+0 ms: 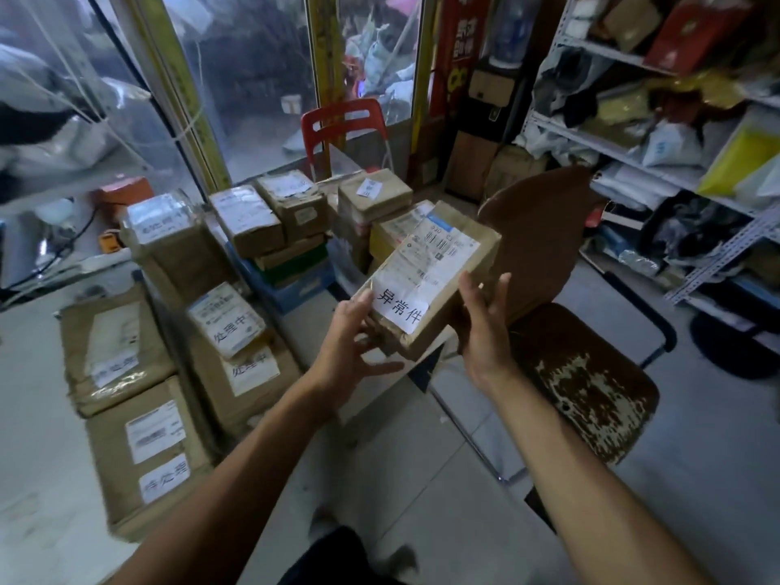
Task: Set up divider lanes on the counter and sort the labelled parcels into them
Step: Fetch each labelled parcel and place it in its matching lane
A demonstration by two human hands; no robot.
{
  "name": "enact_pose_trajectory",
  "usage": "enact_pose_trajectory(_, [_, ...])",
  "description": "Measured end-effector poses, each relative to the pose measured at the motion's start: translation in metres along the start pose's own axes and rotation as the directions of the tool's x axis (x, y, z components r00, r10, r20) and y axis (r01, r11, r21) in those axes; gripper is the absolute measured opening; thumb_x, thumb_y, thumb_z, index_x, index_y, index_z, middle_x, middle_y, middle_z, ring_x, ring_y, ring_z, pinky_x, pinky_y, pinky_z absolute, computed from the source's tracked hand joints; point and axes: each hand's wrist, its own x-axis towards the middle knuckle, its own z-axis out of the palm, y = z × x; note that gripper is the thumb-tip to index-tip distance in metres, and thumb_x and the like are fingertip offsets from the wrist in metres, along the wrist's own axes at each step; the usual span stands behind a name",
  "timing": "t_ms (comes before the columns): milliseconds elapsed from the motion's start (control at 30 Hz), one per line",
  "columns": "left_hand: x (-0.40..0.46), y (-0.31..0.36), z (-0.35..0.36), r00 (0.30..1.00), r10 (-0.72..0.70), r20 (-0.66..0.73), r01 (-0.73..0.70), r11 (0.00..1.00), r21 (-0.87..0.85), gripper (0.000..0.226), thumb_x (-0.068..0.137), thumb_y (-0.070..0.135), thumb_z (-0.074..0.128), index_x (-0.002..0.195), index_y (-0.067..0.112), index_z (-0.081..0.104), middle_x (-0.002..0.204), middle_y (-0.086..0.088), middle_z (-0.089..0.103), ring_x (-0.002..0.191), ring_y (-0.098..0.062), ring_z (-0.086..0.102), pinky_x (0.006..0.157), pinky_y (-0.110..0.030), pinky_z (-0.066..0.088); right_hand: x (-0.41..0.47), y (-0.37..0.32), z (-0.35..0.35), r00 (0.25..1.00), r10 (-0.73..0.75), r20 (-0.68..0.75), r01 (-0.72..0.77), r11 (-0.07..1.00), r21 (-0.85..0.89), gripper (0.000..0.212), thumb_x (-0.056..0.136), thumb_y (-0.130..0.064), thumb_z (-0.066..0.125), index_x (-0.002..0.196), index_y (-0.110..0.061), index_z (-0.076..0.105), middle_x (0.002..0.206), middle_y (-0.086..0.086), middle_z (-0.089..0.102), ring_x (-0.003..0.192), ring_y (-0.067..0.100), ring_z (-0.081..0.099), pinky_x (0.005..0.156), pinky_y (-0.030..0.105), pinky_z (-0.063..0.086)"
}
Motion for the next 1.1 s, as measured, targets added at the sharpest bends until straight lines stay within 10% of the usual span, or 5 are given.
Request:
enact_pose_trajectory(133, [0.034, 0.031, 0.016, 0.996, 0.091, -0.013, -0.089, 0.990, 0.113, 0.059, 0.089, 0.063, 0.058, 0.121, 0.014, 0.049, 0.112, -0.006, 0.070, 0.097, -0.022, 0.072, 0.090, -0.052, 0.060, 0.056, -0.023, 0.002, 0.998, -0.063, -0.004, 0.063, 0.997, -0.039, 0.109, 0.080, -0.070, 0.067, 0.161, -0.027, 0.008, 0.150, 0.003, 0.050, 0.135, 0.018, 0.053, 0.112, 0.048, 0.045])
enact_pose_trajectory(300, [0.093, 0.060, 0.024, 0.977, 0.208, -0.052, -0.192, 0.956, 0.221, 0.051, 0.085, 0.059, 0.052, 0.113, 0.016, 0.052, 0.115, -0.007, 0.069, 0.101, -0.019, 0.071, 0.090, -0.042, 0.056, 0.135, -0.045, 0.010, 0.987, -0.148, 0.064, 0.150, 0.988, -0.028, 0.060, 0.103, -0.043, 0.052, 0.144, -0.003, 0.035, 0.136, 0.017, 0.059, 0.115, 0.018, 0.067, 0.085, 0.025, 0.059])
enact_pose_trajectory(467, [0.166, 0.101, 0.021, 0.944, 0.313, -0.107, -0.271, 0.918, 0.289, 0.039, 0.096, 0.054, 0.051, 0.115, 0.021, 0.056, 0.115, -0.006, 0.068, 0.101, -0.020, 0.071, 0.087, -0.038, 0.057, 0.218, -0.067, 0.035, 0.959, -0.110, 0.260, 0.132, 0.989, -0.071, 0.078, 0.083, -0.055, 0.073, 0.143, -0.015, 0.045, 0.135, 0.017, 0.061, 0.115, 0.027, 0.068, 0.086, 0.035, 0.060])
enact_pose_trajectory(700, [0.227, 0.163, 0.005, 0.775, 0.573, -0.268, -0.422, 0.784, 0.455, 0.007, 0.103, 0.020, 0.054, 0.102, 0.015, 0.049, 0.105, -0.003, 0.069, 0.092, -0.011, 0.072, 0.069, -0.022, 0.058, 0.312, -0.104, 0.086, 0.886, -0.159, 0.436, 0.223, 0.970, -0.099, 0.017, 0.106, -0.017, 0.051, 0.116, -0.023, 0.063, 0.108, 0.006, 0.074, 0.098, 0.021, 0.074, 0.078, 0.031, 0.061])
enact_pose_trajectory(1100, [0.298, 0.209, -0.032, 0.828, 0.345, -0.443, -0.323, 0.938, 0.126, 0.074, 0.093, 0.007, 0.068, 0.150, 0.020, 0.023, 0.121, -0.019, 0.066, 0.098, -0.028, 0.076, 0.076, -0.035, 0.063, 0.456, -0.111, 0.142, 0.706, 0.165, 0.689, 0.132, 0.925, -0.357, 0.036, 0.103, -0.014, 0.053, 0.137, -0.022, 0.062, 0.113, 0.011, 0.074, 0.092, 0.023, 0.074, 0.079, 0.034, 0.061])
